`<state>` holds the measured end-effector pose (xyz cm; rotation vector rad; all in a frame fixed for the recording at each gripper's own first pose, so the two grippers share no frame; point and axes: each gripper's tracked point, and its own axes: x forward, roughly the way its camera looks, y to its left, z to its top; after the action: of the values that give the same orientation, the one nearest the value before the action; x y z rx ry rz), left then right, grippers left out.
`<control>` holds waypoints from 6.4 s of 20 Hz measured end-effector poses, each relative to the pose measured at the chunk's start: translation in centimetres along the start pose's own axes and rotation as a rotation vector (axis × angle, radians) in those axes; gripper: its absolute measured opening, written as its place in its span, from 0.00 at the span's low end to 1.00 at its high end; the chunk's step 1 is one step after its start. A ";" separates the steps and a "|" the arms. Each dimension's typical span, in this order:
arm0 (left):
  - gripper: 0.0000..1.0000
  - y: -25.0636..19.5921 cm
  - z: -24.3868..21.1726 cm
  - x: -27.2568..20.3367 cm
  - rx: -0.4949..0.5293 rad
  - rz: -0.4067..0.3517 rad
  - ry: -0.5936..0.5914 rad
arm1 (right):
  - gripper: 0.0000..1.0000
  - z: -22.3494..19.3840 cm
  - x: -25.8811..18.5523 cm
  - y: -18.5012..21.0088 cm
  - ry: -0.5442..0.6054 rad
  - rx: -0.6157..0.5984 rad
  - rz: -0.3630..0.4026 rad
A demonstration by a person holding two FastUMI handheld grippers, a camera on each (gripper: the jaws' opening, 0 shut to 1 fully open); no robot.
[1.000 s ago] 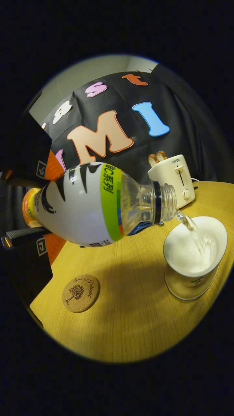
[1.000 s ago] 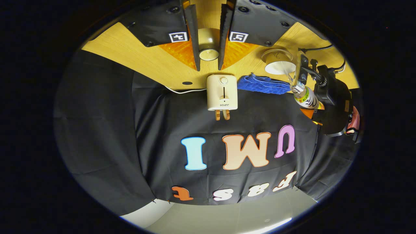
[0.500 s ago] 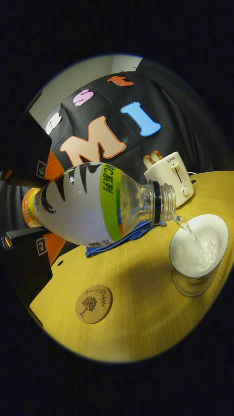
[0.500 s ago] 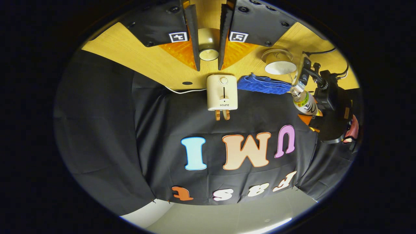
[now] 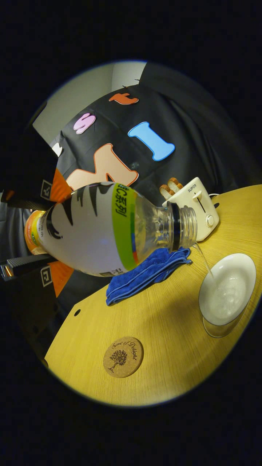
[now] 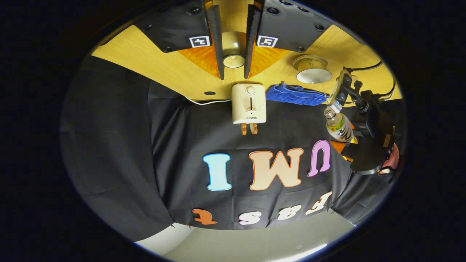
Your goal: Open the teacup lid with one hand, grasp the water bottle and pour water into the teacup with the other hand; after pouring, place the water bottle on the coaster and then close the teacup lid.
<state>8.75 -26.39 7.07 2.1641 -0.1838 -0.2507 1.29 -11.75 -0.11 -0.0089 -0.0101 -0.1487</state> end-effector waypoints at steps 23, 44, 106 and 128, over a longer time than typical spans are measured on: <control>0.49 -7.2 2.5 -2.1 -1.064 -0.149 -0.109 | 0.32 0.0 0.0 -0.1 -0.001 0.000 -0.003; 0.49 -8.5 3.0 0.8 -2.189 -0.151 -0.158 | 0.32 0.1 0.0 -0.6 0.000 -0.003 -0.029; 0.99 -10.8 -2.6 -11.0 -2.189 0.105 -0.127 | 0.32 -0.3 1.1 6.7 0.010 0.004 0.113; 0.96 -12.1 -4.3 -10.9 -2.192 0.133 -0.074 | 0.34 -1.7 6.3 20.2 0.079 0.010 0.413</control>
<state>-0.29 -13.65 0.68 -0.0313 -0.0097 -0.2289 10.56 7.24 -1.92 0.0049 0.0692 0.2636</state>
